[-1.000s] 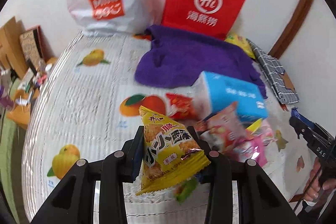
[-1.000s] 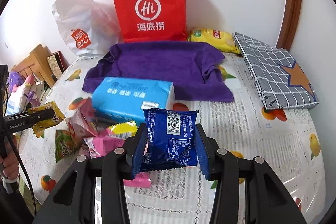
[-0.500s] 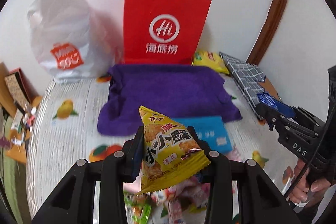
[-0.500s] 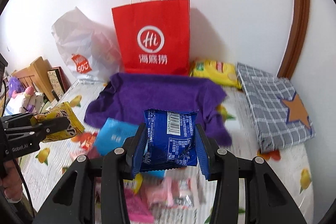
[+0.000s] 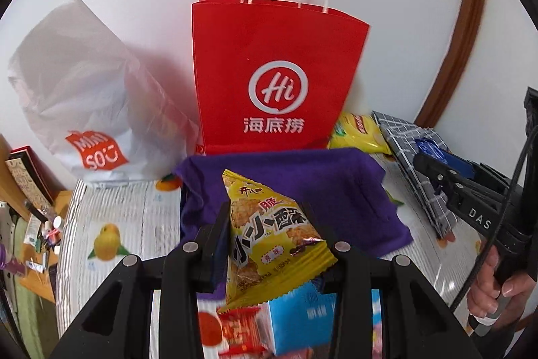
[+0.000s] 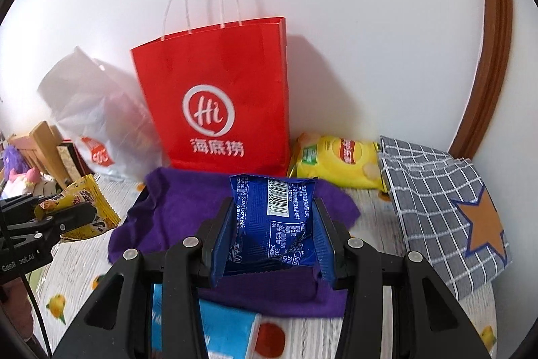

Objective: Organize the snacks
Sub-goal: 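Carry the yellow packet and blue packet onto the purple towel with both tools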

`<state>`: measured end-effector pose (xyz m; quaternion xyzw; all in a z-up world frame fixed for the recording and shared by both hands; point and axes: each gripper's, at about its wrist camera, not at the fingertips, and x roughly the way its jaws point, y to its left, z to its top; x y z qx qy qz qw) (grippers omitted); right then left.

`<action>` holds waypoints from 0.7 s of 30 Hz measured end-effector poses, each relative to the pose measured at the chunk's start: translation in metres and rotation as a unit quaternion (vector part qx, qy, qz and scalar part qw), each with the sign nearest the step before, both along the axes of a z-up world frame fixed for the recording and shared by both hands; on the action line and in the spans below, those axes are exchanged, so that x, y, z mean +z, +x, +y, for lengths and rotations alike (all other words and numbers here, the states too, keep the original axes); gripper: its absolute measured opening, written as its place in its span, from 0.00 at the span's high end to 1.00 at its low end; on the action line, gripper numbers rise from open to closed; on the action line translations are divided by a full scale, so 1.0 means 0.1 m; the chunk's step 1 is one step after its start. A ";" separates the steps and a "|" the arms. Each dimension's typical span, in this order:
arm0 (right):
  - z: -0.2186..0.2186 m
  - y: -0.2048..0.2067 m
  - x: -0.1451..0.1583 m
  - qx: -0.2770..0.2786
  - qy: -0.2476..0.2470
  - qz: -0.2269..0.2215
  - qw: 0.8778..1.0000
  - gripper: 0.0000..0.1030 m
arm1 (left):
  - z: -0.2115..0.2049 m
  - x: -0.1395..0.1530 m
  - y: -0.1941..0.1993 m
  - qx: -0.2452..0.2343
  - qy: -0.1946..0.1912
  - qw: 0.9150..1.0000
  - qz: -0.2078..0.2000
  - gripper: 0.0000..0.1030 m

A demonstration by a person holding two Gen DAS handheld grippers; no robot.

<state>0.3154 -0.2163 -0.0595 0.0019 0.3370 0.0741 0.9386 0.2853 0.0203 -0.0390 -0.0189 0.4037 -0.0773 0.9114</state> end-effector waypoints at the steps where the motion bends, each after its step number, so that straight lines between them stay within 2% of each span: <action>1: 0.00 0.05 0.00 -0.002 0.000 0.000 1.000 0.57 | 0.02 -0.01 0.09 0.001 -0.001 1.000 0.001 0.64; 7: -0.02 0.37 -0.08 -0.003 0.006 0.006 1.000 0.57 | 0.05 -0.12 0.46 0.002 0.002 1.000 0.008 0.64; 13: -0.01 0.62 -0.30 0.002 0.006 0.021 1.000 0.57 | 0.06 -0.38 0.77 -0.007 -0.003 1.000 0.028 0.64; 17: 0.01 0.74 -0.52 0.012 0.005 0.039 0.999 0.57 | 0.09 -0.59 0.89 -0.006 0.003 0.999 0.052 0.64; 21: 0.03 0.83 -0.69 0.019 -0.016 0.054 0.998 0.57 | 0.16 -0.70 0.94 0.001 0.000 0.998 0.064 0.64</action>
